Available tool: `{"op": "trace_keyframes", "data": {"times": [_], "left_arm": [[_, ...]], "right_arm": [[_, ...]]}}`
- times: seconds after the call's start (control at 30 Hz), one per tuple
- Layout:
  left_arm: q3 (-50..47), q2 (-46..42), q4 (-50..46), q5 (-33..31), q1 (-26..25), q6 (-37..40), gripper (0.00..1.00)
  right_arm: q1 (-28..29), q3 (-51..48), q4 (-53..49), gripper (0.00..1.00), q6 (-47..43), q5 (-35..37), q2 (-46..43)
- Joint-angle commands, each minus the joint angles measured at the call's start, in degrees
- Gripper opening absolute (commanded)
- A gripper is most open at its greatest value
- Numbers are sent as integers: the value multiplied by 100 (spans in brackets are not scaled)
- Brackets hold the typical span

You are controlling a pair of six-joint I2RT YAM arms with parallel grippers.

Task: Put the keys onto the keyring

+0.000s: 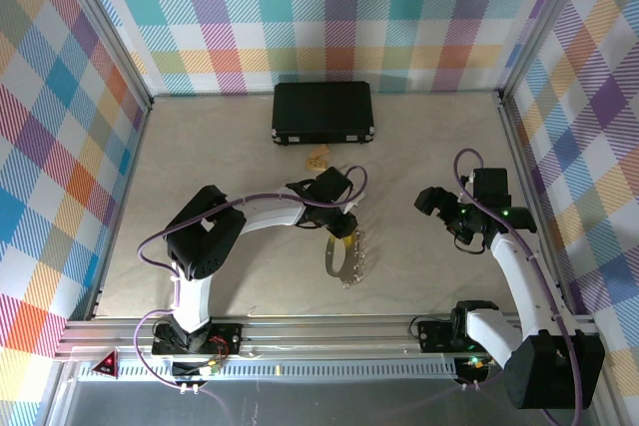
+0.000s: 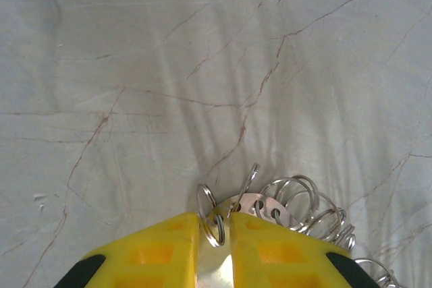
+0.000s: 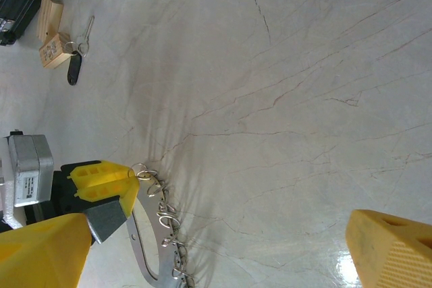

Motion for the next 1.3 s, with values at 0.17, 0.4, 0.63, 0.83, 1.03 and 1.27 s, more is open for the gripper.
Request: {"op": "trace_keyframes", "data": {"times": [0.17,0.4,0.63,0.83,1.03,1.27], "left_arm": [[161,143,211,15,-8,90,21],[172,212,334,50,-2,74,21],[190,255,545,226,-2,-20,20],[226,319,605,347,-2,-21,20],[201,320,597,331,-5,15,16],[129,254,626,331,-6,25,8]], "right_arm": [[41,184,-192,97,-101,92,-110],[41,198,-218,97,-102,104,-137],[41,204,-273,97,-136,149,-195],[41,219,-303,97,-150,158,-204],[35,239,-326,97,-189,200,-218],[41,295,-382,97,-214,235,-256]]}}
